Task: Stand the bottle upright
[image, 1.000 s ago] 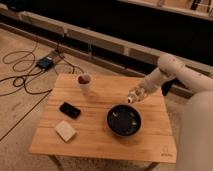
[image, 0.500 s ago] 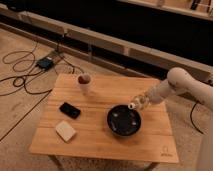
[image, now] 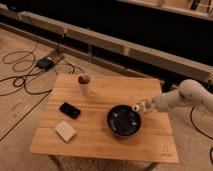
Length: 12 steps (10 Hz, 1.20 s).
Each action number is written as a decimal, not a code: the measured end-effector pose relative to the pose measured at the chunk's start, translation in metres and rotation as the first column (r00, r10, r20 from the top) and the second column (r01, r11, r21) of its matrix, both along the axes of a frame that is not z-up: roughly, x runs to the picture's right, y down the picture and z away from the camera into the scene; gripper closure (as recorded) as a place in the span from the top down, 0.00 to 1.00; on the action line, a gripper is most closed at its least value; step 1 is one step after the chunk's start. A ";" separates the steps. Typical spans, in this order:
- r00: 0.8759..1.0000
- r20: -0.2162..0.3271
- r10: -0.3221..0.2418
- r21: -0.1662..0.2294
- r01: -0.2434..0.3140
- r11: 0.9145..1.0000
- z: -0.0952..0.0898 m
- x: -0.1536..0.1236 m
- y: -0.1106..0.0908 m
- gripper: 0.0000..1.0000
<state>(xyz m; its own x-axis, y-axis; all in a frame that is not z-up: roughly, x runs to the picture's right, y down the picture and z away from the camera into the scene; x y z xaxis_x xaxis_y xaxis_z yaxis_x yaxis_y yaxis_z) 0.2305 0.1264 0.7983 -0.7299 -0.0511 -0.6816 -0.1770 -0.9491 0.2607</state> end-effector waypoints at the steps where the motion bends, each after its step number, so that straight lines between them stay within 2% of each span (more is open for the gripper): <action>1: 0.999 0.006 0.031 0.009 -0.031 0.999 -0.001 0.000 0.002 0.00; 3: 0.992 0.027 0.122 0.035 -0.123 0.992 -0.001 0.002 0.008 0.00; 5: 0.982 0.043 0.185 0.057 -0.187 0.981 0.001 0.005 0.012 0.00; 6: 0.980 0.045 0.195 0.058 -0.197 0.979 0.003 0.007 0.015 0.00; 12: 0.980 0.050 0.191 0.057 -0.194 0.979 0.003 0.004 0.014 0.00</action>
